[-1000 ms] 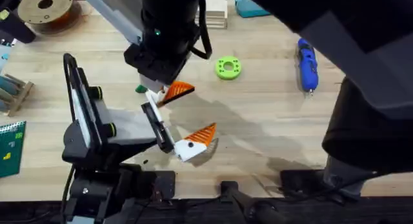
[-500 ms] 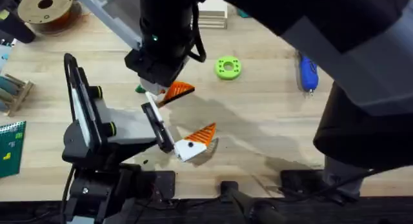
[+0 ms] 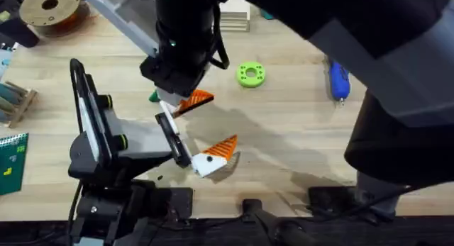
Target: Pick up the gripper from the table and insert it into the empty holder that is missing its gripper. Then pick up a screw, insert it into the mounting hole, and use the screwdriver to tighten it. Finally, clean up the table by picking up the vegetable and placing it into the bucket.
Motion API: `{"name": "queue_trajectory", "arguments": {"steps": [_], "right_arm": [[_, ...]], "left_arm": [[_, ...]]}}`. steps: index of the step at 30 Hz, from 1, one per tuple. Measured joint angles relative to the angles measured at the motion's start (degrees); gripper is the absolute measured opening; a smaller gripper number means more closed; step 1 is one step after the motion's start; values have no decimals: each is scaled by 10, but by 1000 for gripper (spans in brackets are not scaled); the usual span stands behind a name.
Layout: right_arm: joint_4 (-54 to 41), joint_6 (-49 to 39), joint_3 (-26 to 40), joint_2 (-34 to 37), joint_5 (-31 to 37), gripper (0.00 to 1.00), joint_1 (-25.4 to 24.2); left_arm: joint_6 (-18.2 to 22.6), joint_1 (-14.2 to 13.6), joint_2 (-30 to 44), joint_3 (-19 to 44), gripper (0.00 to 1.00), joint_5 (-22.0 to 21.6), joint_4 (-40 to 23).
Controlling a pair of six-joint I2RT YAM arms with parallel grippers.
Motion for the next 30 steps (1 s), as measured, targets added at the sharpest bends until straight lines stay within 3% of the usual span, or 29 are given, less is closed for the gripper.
{"name": "queue_trajectory", "arguments": {"steps": [30], "right_arm": [[-13,2,24,0,0,4,0]], "left_arm": [[2,0,0,0,995,0,0]]}}
